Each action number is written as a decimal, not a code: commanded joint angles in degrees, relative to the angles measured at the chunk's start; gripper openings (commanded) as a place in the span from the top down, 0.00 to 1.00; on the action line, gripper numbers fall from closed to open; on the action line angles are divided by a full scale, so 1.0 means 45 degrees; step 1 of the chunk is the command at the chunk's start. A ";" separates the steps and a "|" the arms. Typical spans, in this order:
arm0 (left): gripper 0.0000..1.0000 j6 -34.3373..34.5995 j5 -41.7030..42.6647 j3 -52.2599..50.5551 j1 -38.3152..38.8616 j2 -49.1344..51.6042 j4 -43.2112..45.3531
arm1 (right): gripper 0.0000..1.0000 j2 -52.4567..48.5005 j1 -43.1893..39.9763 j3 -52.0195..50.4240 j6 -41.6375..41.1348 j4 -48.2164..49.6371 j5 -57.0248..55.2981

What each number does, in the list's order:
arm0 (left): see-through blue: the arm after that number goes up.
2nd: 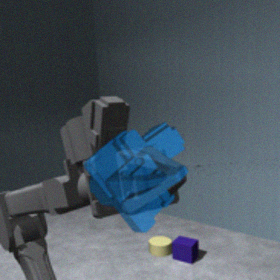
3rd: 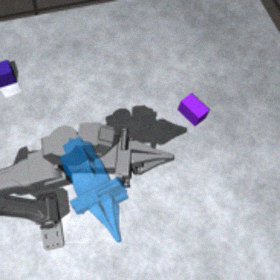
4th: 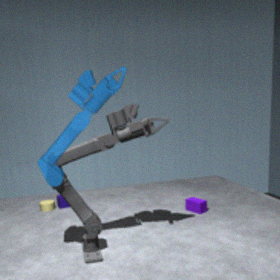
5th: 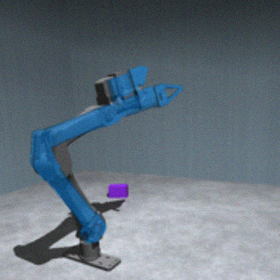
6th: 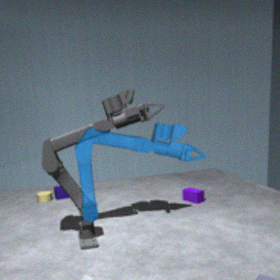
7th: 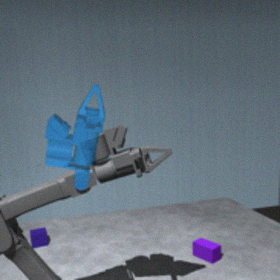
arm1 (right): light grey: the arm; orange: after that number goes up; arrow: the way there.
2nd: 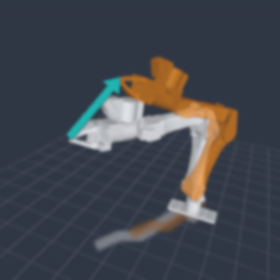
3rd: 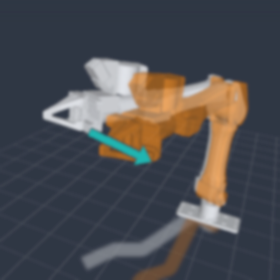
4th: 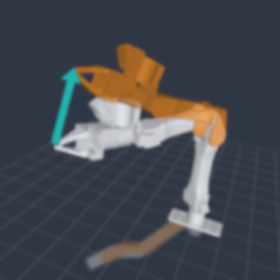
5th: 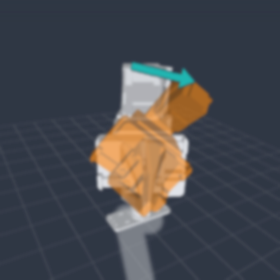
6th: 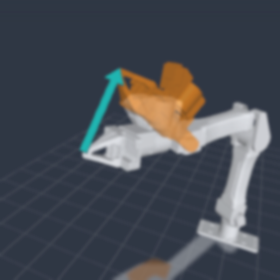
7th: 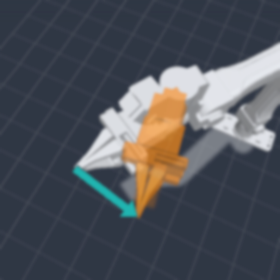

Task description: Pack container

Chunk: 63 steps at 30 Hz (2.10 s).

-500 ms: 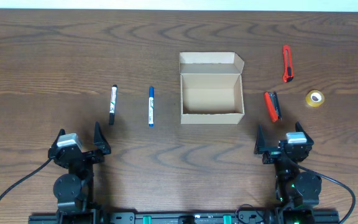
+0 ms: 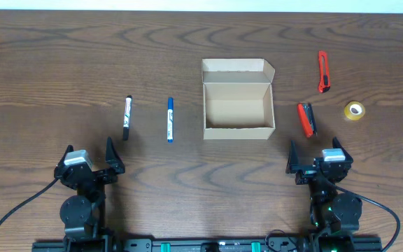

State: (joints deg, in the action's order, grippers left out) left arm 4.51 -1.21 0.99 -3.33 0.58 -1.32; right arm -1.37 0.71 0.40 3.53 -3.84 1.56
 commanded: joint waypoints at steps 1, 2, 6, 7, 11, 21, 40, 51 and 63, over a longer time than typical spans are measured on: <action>0.05 -0.0005 0.0175 -0.0160 -0.0087 -0.0087 -0.0690 | 0.01 0.0102 0.0087 -0.0024 -0.0160 -0.0058 0.0000; 0.05 -0.0005 0.0175 -0.0160 -0.0087 -0.0087 -0.0690 | 0.01 0.0102 0.0087 -0.0024 -0.0160 -0.0063 0.0000; 0.05 -0.0005 0.0175 -0.0160 -0.0087 -0.0087 -0.0690 | 0.01 0.0102 0.0087 -0.0024 -0.0160 -0.0063 0.0000; 0.05 -0.0005 0.0175 -0.0160 -0.0087 -0.0087 -0.0690 | 0.01 0.0102 0.0087 -0.0024 -0.0155 -0.0063 0.0000; 0.05 -0.0005 0.0175 -0.0160 -0.0087 -0.0087 -0.0690 | 0.01 0.0102 0.0087 -0.0024 -0.0160 -0.0063 0.0000; 0.05 -0.0005 0.0175 -0.0160 -0.0087 -0.0087 -0.0690 | 0.01 0.0102 0.0087 -0.0024 -0.0155 -0.0063 0.0000; 0.05 -0.0005 0.0175 -0.0160 -0.0087 -0.0087 -0.0690 | 0.01 -0.0063 0.0078 0.2142 -0.1481 -0.1457 -0.0505; 0.05 -0.0005 0.0175 -0.0160 -0.0087 -0.0087 -0.0690 | 0.01 -0.6479 0.0073 0.9316 -0.0962 -0.4983 -0.5416; 0.05 -0.0005 0.0175 -0.0160 -0.0087 -0.0087 -0.0690 | 0.01 -1.6028 -0.0476 1.8209 -0.1146 -1.3488 -0.3672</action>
State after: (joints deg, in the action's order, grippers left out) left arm 4.49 -1.02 1.04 -3.38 0.58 -1.43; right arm -69.28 -1.17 78.37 -1.10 -61.43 -20.60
